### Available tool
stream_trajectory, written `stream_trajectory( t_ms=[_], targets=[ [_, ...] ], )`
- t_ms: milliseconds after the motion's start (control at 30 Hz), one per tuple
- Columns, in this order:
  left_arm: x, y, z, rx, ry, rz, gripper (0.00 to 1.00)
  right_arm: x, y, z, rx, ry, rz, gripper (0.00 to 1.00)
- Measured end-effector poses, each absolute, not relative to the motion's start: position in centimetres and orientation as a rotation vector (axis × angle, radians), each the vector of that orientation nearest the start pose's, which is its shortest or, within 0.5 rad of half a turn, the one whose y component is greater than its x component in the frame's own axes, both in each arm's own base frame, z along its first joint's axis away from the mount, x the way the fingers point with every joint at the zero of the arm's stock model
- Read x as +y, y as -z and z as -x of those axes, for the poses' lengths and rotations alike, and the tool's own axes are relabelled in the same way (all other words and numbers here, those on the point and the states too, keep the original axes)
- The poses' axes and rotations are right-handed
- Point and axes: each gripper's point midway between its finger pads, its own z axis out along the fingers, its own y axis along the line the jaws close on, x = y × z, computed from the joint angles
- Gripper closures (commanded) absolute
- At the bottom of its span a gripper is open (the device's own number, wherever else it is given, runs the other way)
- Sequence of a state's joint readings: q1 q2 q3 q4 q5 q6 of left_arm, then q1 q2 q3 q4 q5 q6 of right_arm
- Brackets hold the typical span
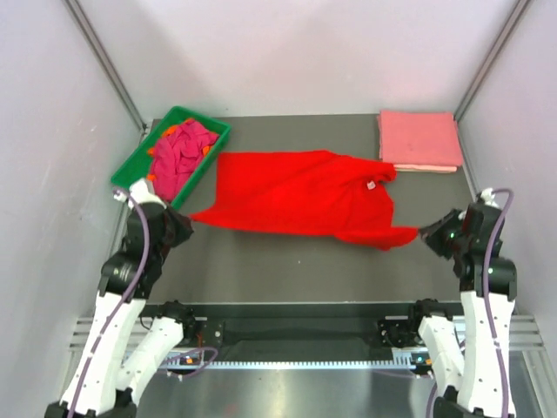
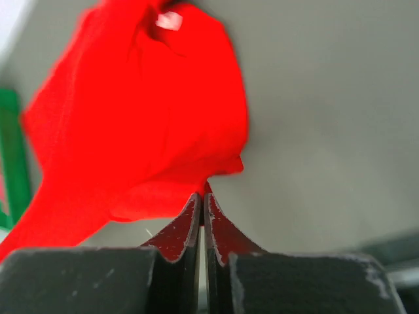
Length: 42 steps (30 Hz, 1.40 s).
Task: Fold and stack the t-shirts
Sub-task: Flatten the tshirt out
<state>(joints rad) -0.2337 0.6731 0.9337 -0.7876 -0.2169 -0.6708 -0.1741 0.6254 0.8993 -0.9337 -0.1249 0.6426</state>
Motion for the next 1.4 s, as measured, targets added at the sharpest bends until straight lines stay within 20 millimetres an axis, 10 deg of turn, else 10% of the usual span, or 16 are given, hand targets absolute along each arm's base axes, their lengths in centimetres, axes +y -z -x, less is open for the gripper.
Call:
stream_trajectory(
  t_ms=[167, 300, 500, 667, 900, 1033, 1200, 1400],
  targets=[
    [-3.8, -23.3, -21.4, 2.013, 0.325, 0.603, 1.00, 1.7, -19.6, -17.2, 2.150, -0.377, -0.827, 1.00],
    [-4.6, -25.9, -22.4, 2.028, 0.358, 0.572, 1.00, 1.6, -24.6, -17.4, 2.112, -0.368, -0.773, 1.00],
    [-6.6, -39.3, -23.8, 1.825, 0.535, 0.463, 1.00, 1.1, -42.5, -17.5, 1.753, -0.379, -0.611, 1.00],
    [-7.7, -51.4, -20.2, 1.569, 0.725, 0.352, 1.00, 2.2, -54.8, -11.2, 1.418, -0.416, -0.485, 1.00],
    [-6.8, -60.3, -11.9, 1.313, 0.850, 0.259, 1.00, 3.9, -60.4, -0.5, 1.094, -0.468, -0.381, 1.00],
    [-6.4, -61.6, -9.7, 1.261, 0.863, 0.238, 1.00, 3.8, -60.6, 1.6, 1.042, -0.499, -0.387, 1.00],
    [-6.6, -60.0, -12.2, 1.327, 0.817, 0.261, 1.00, 3.6, -61.1, -1.0, 1.078, -0.522, -0.385, 1.00],
    [-7.9, -53.2, -23.6, 1.552, 0.676, 0.335, 1.00, 3.4, -60.1, -13.5, 1.252, -0.547, -0.377, 1.00]
  ],
)
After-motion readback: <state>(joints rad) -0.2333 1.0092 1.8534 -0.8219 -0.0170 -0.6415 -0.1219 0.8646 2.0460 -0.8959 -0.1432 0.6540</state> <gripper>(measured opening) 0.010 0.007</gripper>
